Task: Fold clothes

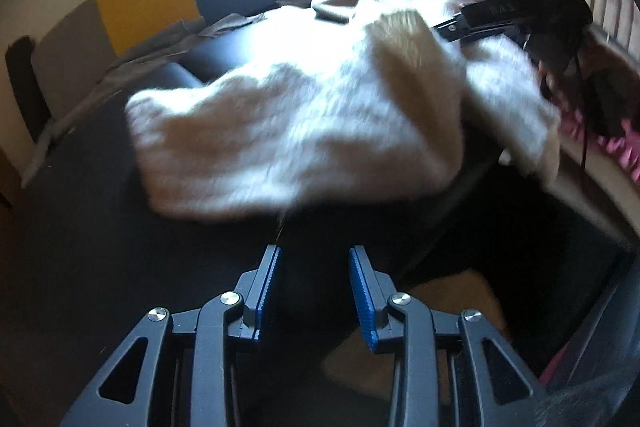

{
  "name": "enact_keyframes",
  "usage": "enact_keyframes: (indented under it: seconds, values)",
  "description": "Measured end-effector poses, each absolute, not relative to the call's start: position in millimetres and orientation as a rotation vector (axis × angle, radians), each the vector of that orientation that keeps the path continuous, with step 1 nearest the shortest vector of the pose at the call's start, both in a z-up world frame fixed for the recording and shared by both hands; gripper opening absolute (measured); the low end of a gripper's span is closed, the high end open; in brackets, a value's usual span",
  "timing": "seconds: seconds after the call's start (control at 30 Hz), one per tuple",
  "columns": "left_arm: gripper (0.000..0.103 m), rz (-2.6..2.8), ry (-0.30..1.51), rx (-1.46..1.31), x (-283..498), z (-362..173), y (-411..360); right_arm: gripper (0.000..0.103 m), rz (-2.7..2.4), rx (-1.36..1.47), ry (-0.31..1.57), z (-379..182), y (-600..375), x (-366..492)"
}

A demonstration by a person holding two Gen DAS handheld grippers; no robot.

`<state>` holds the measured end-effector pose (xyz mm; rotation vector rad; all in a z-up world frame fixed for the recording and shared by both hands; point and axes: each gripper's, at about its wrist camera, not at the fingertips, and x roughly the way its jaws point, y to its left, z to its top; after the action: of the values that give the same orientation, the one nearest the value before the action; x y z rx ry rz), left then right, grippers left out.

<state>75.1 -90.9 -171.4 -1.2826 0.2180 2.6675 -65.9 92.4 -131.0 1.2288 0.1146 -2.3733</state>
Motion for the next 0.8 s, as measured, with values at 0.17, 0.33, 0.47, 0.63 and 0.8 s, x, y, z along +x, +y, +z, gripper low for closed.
enact_keyframes:
  seconds: [0.17,0.33,0.47,0.63,0.8]
  values:
    - [0.034,2.648,-0.076,-1.217,43.6,-160.6,-94.7,0.103,-2.289,1.262,-0.021,-120.1,110.8,-64.7]
    - [0.034,2.552,-0.438,-1.078,29.6,-139.6,-111.7,0.103,-2.343,1.26,0.308,-128.6,111.1,-46.8]
    - [0.034,2.572,-0.481,-1.036,21.9,-123.3,-117.4,0.103,-2.358,1.251,0.517,-139.0,107.9,-36.8]
    - [0.034,2.543,-0.41,-1.022,36.4,-109.1,-115.9,0.103,-2.361,1.218,0.38,-140.2,88.6,-53.8]
    - [0.034,2.567,-0.279,-1.132,50.6,-125.1,-105.6,0.103,-2.309,1.246,0.043,-139.8,74.4,-92.3]
